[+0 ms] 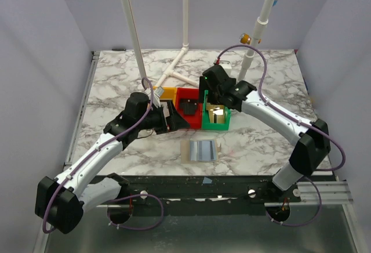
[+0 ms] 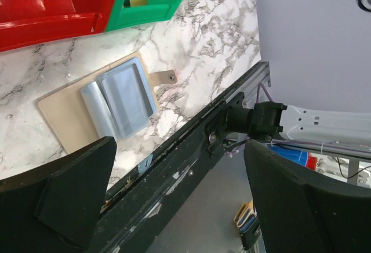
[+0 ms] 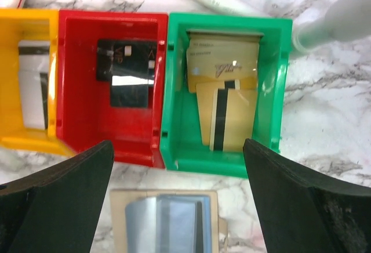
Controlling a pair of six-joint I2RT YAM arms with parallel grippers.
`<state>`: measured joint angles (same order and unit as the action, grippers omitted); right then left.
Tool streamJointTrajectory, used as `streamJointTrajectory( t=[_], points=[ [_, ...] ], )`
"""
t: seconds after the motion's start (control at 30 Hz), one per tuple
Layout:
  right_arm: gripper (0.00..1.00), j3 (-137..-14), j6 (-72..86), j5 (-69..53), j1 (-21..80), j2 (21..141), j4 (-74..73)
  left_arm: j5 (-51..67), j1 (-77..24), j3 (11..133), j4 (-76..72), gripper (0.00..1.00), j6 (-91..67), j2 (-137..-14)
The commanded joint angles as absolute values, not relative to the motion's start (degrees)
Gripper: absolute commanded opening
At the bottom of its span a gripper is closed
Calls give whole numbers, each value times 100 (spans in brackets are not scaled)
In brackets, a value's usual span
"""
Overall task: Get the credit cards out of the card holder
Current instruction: Place the credit card in the storage box, then remove the credit card from the card holder.
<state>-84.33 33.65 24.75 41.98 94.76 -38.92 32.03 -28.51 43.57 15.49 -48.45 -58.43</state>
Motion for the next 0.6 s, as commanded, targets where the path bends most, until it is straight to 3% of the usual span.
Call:
streamJointTrajectory(
  t=[0.0,0.4,0.57],
  points=[
    [97,-7862,3644,1984,4314,8772,-3787,3030,-2978,4228,1395,95,-4808,-5984],
    [98,-5855,4399,1347,4374,7085,-3498,2604,-3904,4422,1136,94,-4816,-7004],
    [97,-5017,4801,803,4374,6553,-3125,2685,-4175,4503,920,88,-4834,-7514]
  ],
)
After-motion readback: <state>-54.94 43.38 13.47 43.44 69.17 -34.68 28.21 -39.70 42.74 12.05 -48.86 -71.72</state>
